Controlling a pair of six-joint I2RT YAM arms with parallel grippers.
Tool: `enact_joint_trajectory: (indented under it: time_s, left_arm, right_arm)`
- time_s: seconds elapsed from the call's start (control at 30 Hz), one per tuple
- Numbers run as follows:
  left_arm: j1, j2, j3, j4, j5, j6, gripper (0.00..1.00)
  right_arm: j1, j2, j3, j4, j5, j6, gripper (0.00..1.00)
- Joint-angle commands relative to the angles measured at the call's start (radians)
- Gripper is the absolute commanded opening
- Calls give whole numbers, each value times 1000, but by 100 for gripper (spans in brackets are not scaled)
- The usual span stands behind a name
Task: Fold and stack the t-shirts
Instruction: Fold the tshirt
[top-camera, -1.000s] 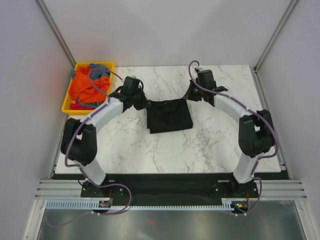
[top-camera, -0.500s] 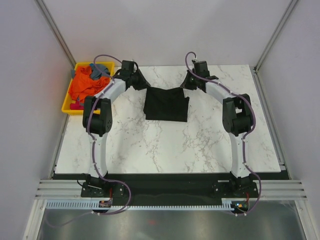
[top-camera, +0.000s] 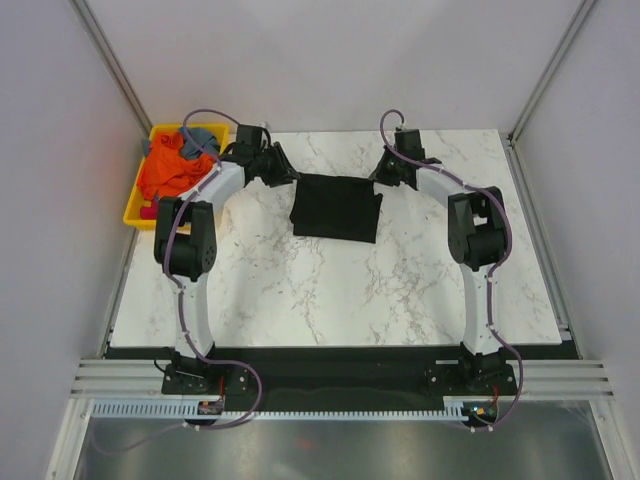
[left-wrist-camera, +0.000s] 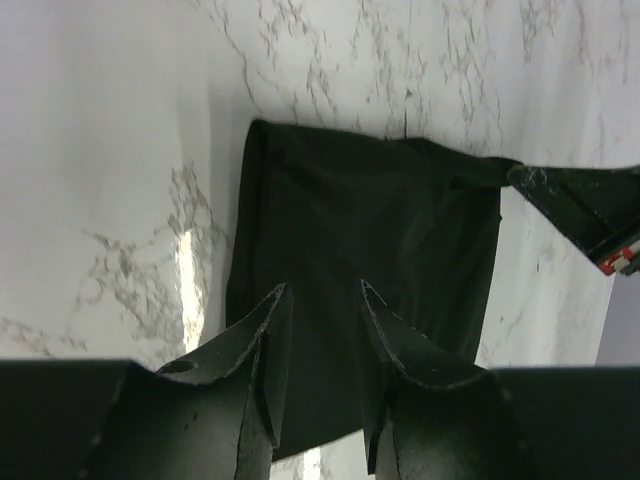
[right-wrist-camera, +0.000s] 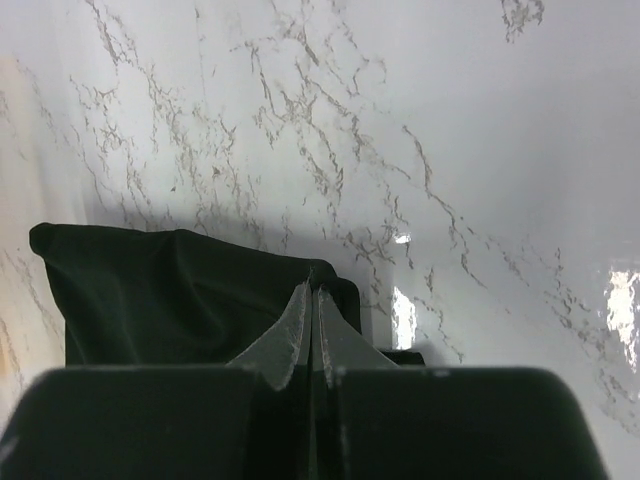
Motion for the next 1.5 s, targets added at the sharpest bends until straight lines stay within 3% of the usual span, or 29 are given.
enact_joint_trajectory:
  time_s: [0.0, 0.07, 0.17, 0.23, 0.5, 0.87, 1.07, 1.23, 1.4, 1.47]
  left_arm:
    - [-37, -135, -109, -5, -67, 60, 38]
    - [-42, -159, -149, -8, -58, 47, 38]
    - [-54, -187, -211, -10, -47, 50, 39]
    - [-57, -205, -234, -16, -41, 50, 39]
    - [-94, -218, -270, -59, -61, 41, 40]
    - [-92, -100, -249, -159, -207, 72, 30]
    - [-88, -141, -186, -264, -356, 63, 30]
    - [-103, -292, -174, -277, -412, 60, 33]
    - [-190, -379, -168, -271, -442, 61, 36]
    - [-271, -370, -149, -255, -431, 83, 36]
  right_arm:
    - [4, -108, -21, 7, 17, 28, 0]
    - [0, -115, -38, 1, 34, 26, 3]
    - [-17, -109, -45, -26, 5, -3, 22]
    - [-25, -138, -66, -33, -23, -27, 29]
    - [-29, -249, -264, -17, -72, -95, 41]
    - [-26, -261, -457, 127, -186, -54, 38]
    - [4, -359, -639, 243, -170, 31, 13]
    - [66, -459, -778, 357, -141, 121, 3]
    - [147, -552, -884, 411, -88, 195, 2]
    - [143, -601, -936, 389, -43, 209, 10]
